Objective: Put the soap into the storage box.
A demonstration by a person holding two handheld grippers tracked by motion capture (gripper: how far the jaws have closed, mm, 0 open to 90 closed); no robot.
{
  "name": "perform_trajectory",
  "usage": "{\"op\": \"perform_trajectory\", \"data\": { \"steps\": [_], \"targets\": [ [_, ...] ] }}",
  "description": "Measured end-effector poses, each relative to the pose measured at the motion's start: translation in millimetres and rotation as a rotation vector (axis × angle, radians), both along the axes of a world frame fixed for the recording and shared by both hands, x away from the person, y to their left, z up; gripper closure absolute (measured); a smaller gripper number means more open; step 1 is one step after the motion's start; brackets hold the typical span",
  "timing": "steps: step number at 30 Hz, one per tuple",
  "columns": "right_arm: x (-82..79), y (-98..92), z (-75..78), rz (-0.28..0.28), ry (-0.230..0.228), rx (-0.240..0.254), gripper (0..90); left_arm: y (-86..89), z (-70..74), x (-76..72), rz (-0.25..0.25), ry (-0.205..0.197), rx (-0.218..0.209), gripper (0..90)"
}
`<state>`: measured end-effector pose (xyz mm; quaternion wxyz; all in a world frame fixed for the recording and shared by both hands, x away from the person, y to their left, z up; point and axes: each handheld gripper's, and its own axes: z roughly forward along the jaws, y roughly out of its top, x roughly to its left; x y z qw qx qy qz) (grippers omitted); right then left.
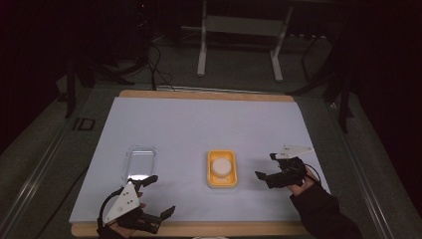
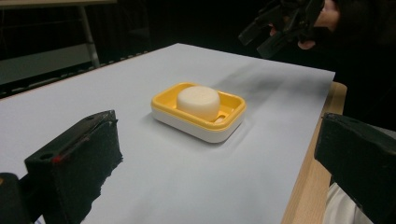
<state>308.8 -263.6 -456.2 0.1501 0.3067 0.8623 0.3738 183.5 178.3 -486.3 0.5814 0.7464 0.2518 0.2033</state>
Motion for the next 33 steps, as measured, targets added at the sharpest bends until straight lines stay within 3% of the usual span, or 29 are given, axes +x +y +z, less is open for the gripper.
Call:
{"op": "perform_trajectory", "data": {
  "steps": [12,17,28,33],
  "targets": [
    [-19.7,-8.8,-0.7,-0.024,-0.031,0.031,13.8,-0.5,-0.2,-0.5,-0.004,0.0,0.006,0.5],
    [-21.2,-15.7,-4.7,-0.02,-0.019,0.063,13.8,-0.6,-0.2,-0.5,-0.004,0.0,0.005,0.6],
    [-27.1,-22.8,-13.7,-0.016,-0.044,0.041,14.0,-0.7,-0.3,-1.0,-0.005,0.0,0.007,0.5],
    [-32.5,-27.5,-14.8,-0.027,-0.047,0.054,13.9,-1.1,-0.4,-1.3,-0.007,0.0,0.009,0.6]
  ]
}}
